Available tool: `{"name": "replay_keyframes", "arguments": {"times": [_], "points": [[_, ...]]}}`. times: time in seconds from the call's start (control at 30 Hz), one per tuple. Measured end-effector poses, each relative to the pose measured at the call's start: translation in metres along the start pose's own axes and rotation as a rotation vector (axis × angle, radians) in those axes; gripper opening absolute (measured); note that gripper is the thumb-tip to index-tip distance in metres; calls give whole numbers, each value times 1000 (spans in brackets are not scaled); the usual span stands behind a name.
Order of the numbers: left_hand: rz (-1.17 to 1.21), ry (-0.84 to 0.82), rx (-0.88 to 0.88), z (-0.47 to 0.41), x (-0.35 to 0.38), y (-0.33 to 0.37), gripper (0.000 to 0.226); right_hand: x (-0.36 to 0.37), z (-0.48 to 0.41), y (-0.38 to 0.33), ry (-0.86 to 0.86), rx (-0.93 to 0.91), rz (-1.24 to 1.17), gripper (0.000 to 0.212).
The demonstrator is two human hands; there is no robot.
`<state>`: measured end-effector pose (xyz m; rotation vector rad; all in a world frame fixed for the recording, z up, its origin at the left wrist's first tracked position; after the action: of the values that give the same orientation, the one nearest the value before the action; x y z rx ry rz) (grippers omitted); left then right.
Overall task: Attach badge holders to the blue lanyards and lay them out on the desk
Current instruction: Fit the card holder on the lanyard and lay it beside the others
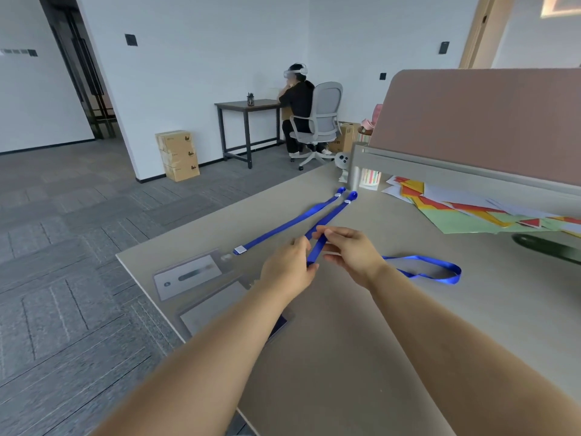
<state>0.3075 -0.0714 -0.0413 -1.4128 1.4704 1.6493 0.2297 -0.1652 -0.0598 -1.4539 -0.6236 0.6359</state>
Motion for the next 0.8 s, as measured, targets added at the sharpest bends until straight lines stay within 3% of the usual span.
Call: {"name": "replay_keyframes", "arguments": {"times": [0.23, 0.4, 0.53, 0.67, 0.8], "points": [[-32, 100, 207, -4, 19, 7, 50, -41, -24, 5, 94, 83, 55, 23], [-110, -49, 210, -10, 34, 1, 39, -59, -45, 6, 175, 113, 45, 22], [-118, -37, 239, -9, 34, 2, 42, -68, -59, 3, 206, 102, 13, 24], [-149, -69, 261, -9, 36, 4, 51, -80, -73, -9, 220, 87, -16, 25], [-187, -202, 178, -14, 41, 0, 45, -81, -84, -8, 161, 112, 20, 23]]}}
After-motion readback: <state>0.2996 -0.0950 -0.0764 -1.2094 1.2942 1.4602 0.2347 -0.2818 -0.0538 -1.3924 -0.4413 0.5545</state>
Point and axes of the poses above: each hand's wrist, its own z-axis away from the middle knuckle, its own x-axis out of the palm, y = z × x, the point moved 8 cm from there along -z, towards the middle knuckle, and after that the axes turned 7 degrees about -y, right-handed, at the moved point
